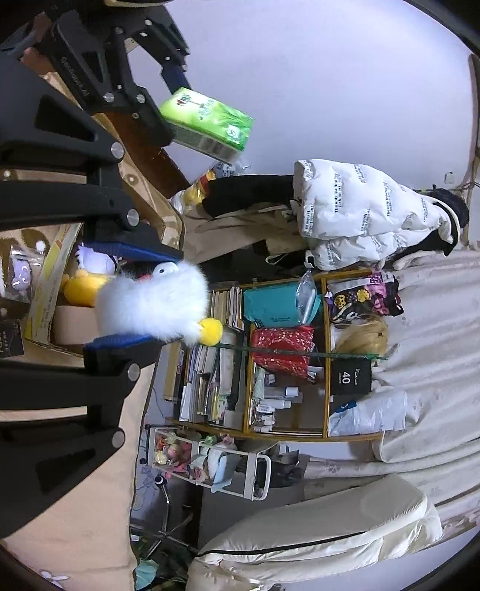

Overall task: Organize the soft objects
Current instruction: 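Lift the green packet with the left gripper while the right gripper carries the white keychain over the box, then open the left gripper over the box while the right gripper releases the white keychain inside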

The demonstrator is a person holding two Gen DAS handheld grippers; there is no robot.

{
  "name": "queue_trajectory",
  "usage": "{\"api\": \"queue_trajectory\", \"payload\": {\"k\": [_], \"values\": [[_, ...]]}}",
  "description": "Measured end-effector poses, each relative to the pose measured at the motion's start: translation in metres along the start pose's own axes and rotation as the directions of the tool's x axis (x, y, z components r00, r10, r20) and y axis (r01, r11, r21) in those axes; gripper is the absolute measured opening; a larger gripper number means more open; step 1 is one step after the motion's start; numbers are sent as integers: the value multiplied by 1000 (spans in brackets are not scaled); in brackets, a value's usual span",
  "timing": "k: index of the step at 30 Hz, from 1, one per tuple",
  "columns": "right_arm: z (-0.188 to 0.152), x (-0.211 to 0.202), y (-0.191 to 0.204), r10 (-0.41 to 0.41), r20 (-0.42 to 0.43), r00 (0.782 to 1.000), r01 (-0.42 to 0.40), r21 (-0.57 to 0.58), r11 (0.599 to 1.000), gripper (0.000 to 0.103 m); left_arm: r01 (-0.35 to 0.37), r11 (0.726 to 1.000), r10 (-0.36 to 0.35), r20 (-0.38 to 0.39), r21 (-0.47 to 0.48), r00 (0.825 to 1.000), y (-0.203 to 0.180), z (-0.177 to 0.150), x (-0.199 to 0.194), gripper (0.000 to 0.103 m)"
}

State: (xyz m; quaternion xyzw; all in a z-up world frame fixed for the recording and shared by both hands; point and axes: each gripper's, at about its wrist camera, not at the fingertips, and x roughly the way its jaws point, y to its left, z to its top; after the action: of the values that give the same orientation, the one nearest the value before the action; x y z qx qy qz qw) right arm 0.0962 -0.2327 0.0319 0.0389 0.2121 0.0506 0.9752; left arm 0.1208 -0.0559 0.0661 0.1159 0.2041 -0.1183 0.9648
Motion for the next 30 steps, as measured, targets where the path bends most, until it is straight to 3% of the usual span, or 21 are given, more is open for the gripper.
{"api": "queue_trajectory", "payload": {"k": [6,14,30], "values": [[-16,18,-1,19,-20,1000,-19,20,1000,36,4,1000,-3,-50,7,999,-3,-19,23,52],[-45,49,-6,28,-113,993,-23,45,999,37,29,1000,-28,-128,6,991,-11,-41,50,52],[-71,80,-20,31,-215,976,-15,80,997,37,61,998,-67,-233,-34,970,-7,-60,84,53]]}}
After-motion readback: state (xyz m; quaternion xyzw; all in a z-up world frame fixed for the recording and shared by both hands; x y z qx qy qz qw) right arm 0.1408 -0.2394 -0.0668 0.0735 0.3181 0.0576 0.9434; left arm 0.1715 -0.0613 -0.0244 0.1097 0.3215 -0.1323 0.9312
